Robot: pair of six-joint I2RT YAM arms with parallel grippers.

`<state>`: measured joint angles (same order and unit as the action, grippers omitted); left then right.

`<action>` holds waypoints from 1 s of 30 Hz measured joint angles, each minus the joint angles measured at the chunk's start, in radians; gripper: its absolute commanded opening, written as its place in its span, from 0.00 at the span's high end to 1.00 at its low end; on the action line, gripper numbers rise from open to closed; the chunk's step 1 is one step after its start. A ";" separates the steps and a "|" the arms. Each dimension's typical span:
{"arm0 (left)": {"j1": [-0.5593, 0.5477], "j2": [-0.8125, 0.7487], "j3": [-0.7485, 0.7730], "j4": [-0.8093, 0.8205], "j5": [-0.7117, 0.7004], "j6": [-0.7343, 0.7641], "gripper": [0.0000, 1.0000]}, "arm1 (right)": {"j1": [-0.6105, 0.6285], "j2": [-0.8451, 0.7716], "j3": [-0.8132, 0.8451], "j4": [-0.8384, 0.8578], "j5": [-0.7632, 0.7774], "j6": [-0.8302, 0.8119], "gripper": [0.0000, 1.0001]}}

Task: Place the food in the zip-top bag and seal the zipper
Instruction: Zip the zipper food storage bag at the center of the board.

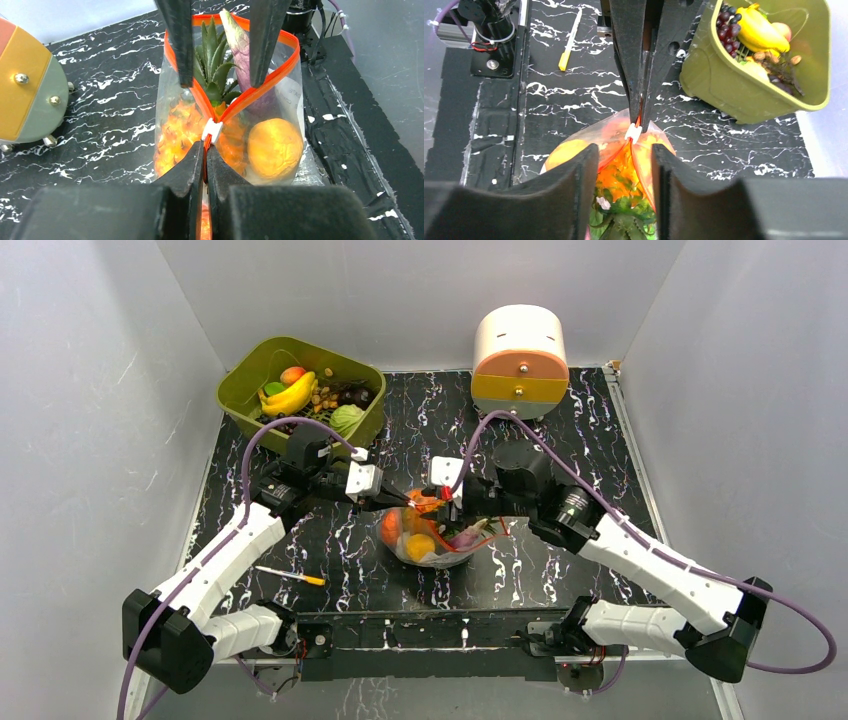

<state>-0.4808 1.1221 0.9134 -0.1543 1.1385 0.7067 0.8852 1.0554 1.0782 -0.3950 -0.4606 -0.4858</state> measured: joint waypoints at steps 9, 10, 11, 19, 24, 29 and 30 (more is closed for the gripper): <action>0.000 0.002 0.001 -0.007 -0.002 -0.054 1.00 | 0.042 0.065 0.022 0.003 0.032 0.017 0.64; 0.000 0.002 0.001 -0.005 -0.002 -0.059 1.00 | 0.046 0.071 0.022 0.002 0.042 0.017 0.64; 0.000 0.002 0.001 -0.003 -0.002 -0.064 1.00 | 0.051 0.079 0.022 0.002 0.051 0.016 0.64; 0.000 0.002 0.001 -0.002 -0.002 -0.091 1.00 | 0.077 0.128 0.027 -0.005 0.132 0.012 0.69; 0.000 -0.004 -0.001 -0.001 -0.002 -0.114 1.00 | 0.093 0.137 0.046 -0.010 0.193 -0.008 1.00; 0.001 -0.021 -0.025 0.022 -0.014 -0.150 1.00 | 0.103 0.137 0.045 -0.015 0.224 -0.010 1.00; 0.004 -0.032 -0.039 0.039 -0.021 -0.169 1.00 | 0.105 0.137 0.044 -0.015 0.230 -0.010 1.00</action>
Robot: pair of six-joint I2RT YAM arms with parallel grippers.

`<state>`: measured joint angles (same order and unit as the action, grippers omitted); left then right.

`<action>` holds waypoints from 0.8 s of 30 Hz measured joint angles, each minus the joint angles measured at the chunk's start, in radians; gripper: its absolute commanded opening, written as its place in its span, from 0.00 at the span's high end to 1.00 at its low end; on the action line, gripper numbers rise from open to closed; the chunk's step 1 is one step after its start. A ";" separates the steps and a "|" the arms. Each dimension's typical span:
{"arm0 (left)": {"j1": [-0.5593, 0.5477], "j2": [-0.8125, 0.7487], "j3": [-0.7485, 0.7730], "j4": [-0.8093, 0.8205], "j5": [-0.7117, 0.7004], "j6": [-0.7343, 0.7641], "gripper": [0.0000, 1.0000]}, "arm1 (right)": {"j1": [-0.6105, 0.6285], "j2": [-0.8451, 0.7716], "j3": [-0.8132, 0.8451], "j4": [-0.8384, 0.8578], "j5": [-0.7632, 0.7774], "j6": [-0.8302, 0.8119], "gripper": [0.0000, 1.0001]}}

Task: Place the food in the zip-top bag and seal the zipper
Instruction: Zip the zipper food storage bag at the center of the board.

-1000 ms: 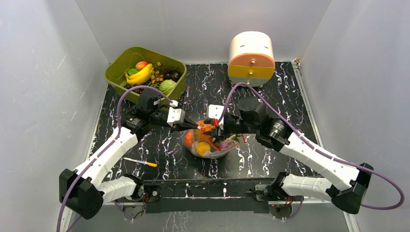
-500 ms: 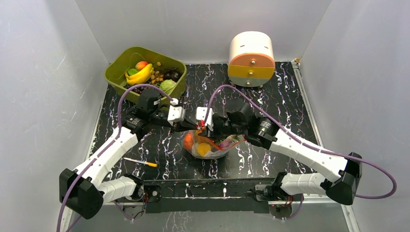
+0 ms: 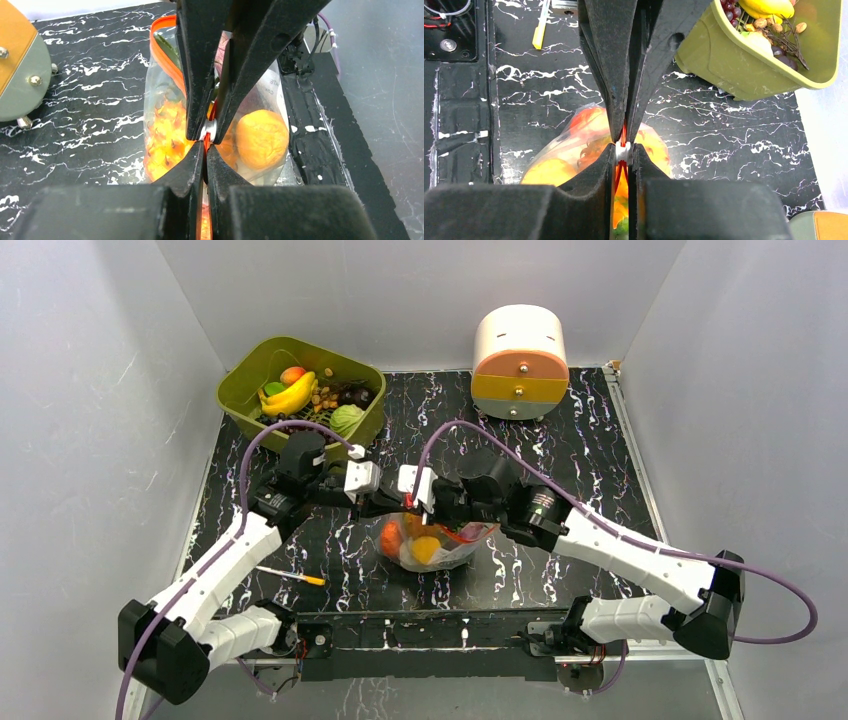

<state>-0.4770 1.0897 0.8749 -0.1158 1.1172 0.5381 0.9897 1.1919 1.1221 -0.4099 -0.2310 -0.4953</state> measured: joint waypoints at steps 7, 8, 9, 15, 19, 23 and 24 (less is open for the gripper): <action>0.026 -0.060 -0.062 0.105 -0.018 -0.149 1.00 | 0.013 -0.072 -0.075 0.031 0.029 0.001 1.00; 0.026 -0.060 -0.065 0.114 -0.019 -0.160 1.00 | 0.013 -0.091 -0.089 0.032 0.035 0.002 1.00; 0.026 -0.062 -0.071 0.126 -0.022 -0.174 1.00 | 0.013 -0.109 -0.102 0.032 0.042 0.004 1.00; 0.026 -0.064 -0.085 0.160 -0.027 -0.221 1.00 | 0.014 -0.174 -0.154 0.029 0.076 0.016 1.00; 0.027 -0.070 -0.085 0.159 -0.033 -0.224 1.00 | 0.014 -0.190 -0.164 0.023 0.087 0.021 1.00; 0.030 -0.080 -0.085 0.146 -0.043 -0.224 1.00 | 0.014 -0.191 -0.164 0.021 0.087 0.018 1.00; 0.030 -0.084 -0.085 0.144 -0.051 -0.224 1.00 | 0.014 -0.191 -0.164 0.019 0.091 0.017 1.00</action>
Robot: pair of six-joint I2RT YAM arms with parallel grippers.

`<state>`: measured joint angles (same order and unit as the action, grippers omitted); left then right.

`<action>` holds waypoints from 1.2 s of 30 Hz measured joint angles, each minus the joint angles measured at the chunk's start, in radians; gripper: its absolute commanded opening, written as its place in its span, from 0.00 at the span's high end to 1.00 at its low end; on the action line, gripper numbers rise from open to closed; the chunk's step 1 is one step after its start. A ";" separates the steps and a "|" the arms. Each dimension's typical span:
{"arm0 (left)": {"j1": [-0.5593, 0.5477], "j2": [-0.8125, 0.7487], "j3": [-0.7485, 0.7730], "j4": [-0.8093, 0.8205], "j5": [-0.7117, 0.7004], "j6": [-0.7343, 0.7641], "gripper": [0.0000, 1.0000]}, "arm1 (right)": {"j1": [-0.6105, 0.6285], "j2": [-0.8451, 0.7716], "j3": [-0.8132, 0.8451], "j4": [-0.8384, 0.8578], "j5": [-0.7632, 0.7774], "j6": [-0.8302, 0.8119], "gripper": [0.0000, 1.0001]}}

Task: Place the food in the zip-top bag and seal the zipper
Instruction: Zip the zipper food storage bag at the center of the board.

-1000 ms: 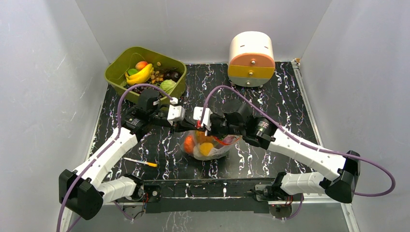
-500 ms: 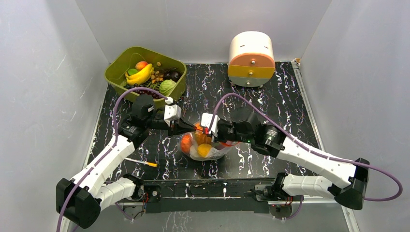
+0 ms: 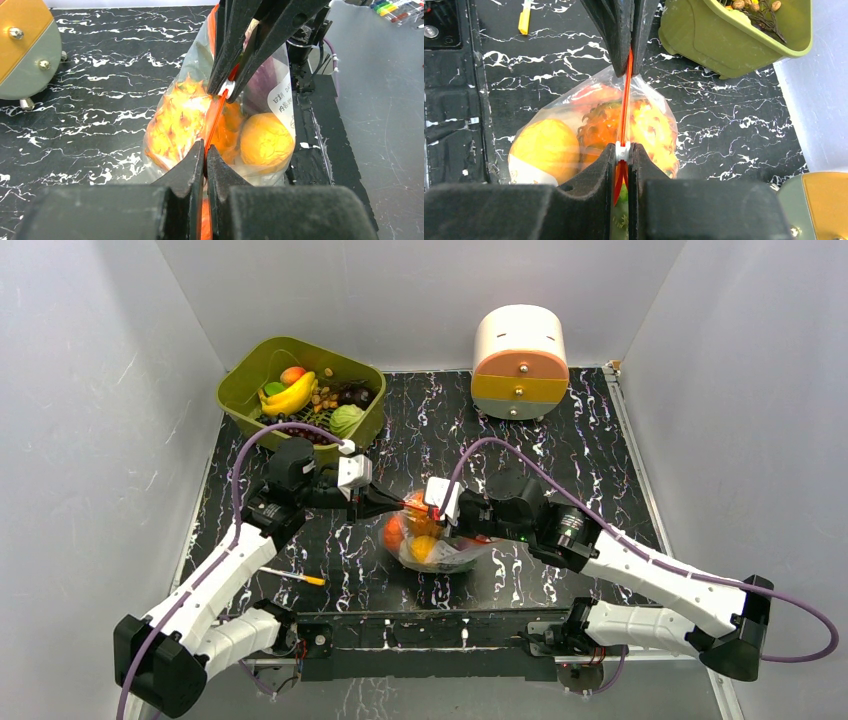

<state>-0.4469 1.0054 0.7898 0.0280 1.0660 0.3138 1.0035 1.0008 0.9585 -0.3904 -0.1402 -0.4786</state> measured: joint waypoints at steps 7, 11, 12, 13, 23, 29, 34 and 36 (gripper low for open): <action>0.026 -0.011 0.002 -0.006 -0.008 -0.006 1.00 | 0.001 -0.036 0.000 -0.018 0.030 -0.007 1.00; 0.031 -0.011 0.002 0.014 0.007 -0.027 1.00 | 0.001 -0.065 -0.006 -0.032 0.024 -0.006 1.00; 0.033 -0.010 0.002 0.018 0.013 -0.028 0.92 | 0.000 -0.067 -0.007 -0.035 0.016 -0.006 1.00; 0.035 -0.010 0.002 0.018 0.024 -0.026 0.80 | 0.000 -0.067 -0.007 -0.037 0.009 -0.007 1.00; 0.074 0.043 0.099 -0.138 0.150 0.153 0.37 | -0.007 0.045 0.058 -0.133 -0.048 -0.045 1.00; 0.050 0.097 0.116 -0.232 0.201 0.229 0.39 | -0.007 0.086 0.093 -0.130 -0.076 -0.052 1.00; -0.018 0.150 0.130 -0.283 0.157 0.277 0.46 | -0.007 0.088 0.100 -0.119 -0.098 -0.052 1.00; -0.048 0.160 0.132 -0.286 0.131 0.283 0.57 | -0.007 0.090 0.100 -0.113 -0.106 -0.051 1.00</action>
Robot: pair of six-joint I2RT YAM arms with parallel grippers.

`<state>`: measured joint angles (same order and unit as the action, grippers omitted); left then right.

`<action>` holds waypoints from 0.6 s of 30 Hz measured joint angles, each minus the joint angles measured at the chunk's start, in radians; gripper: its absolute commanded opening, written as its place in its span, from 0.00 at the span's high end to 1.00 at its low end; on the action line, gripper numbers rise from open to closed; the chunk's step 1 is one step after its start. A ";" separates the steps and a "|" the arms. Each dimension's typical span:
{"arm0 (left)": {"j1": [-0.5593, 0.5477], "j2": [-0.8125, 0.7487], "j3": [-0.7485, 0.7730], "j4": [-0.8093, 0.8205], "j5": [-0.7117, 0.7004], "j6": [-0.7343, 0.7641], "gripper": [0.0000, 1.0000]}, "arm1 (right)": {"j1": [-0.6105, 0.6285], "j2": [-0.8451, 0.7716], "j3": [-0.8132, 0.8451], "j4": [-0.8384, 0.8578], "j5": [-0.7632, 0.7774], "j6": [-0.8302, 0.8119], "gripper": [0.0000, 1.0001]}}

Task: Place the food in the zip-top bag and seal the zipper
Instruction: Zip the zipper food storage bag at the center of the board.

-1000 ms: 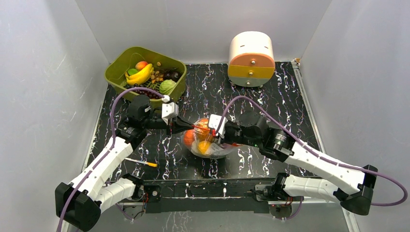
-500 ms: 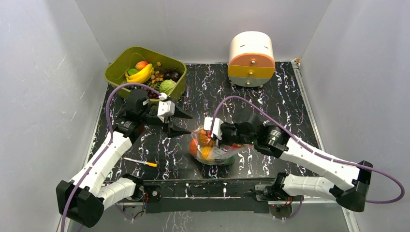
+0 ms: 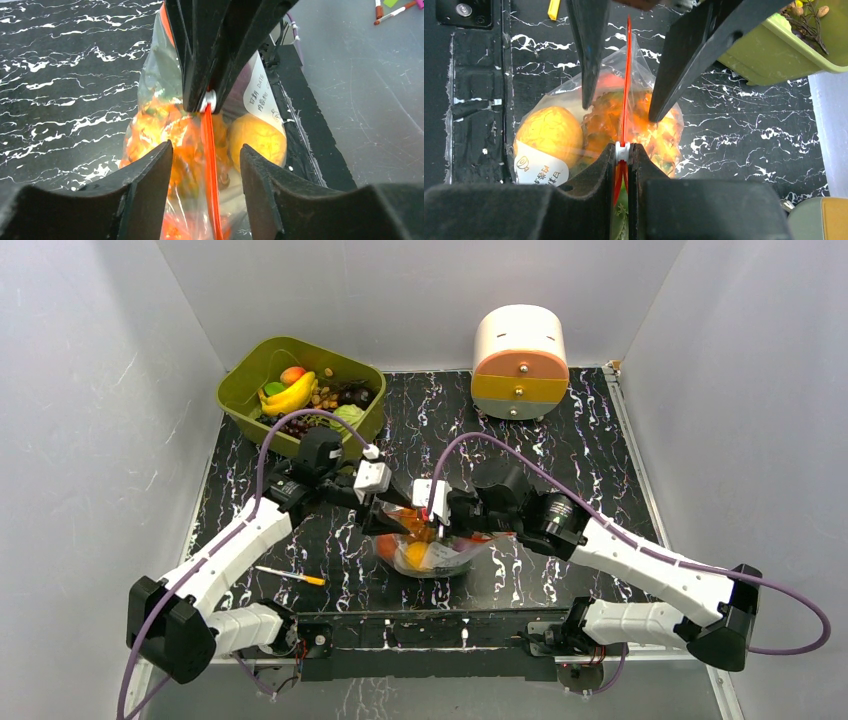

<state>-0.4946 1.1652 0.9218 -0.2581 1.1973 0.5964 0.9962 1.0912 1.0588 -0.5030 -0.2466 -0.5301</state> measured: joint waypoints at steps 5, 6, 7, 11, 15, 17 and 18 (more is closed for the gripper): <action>-0.040 0.032 0.023 -0.003 -0.058 0.012 1.00 | 0.000 0.011 0.000 0.005 -0.012 0.000 1.00; -0.041 0.032 0.024 -0.002 -0.063 0.013 1.00 | 0.000 0.011 0.000 0.005 -0.011 0.001 1.00; -0.042 0.031 0.024 0.003 -0.069 0.013 1.00 | -0.002 0.011 0.000 0.006 -0.009 0.003 1.00; -0.046 0.008 0.021 0.023 -0.115 -0.006 1.00 | -0.003 -0.006 -0.021 0.034 0.022 0.011 1.00; -0.033 -0.063 -0.039 0.081 -0.139 -0.055 1.00 | 0.000 -0.062 -0.060 0.070 0.043 0.034 1.00; -0.002 -0.105 -0.075 0.121 -0.137 -0.086 1.00 | 0.000 -0.083 -0.066 0.080 0.048 0.045 1.00; 0.013 -0.121 -0.088 0.136 -0.137 -0.100 1.00 | 0.000 -0.093 -0.069 0.083 0.054 0.056 1.00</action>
<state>-0.4816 1.0443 0.8341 -0.1223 1.0603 0.4965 0.9966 0.9977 0.9901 -0.4202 -0.1925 -0.4736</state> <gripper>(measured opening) 0.012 0.069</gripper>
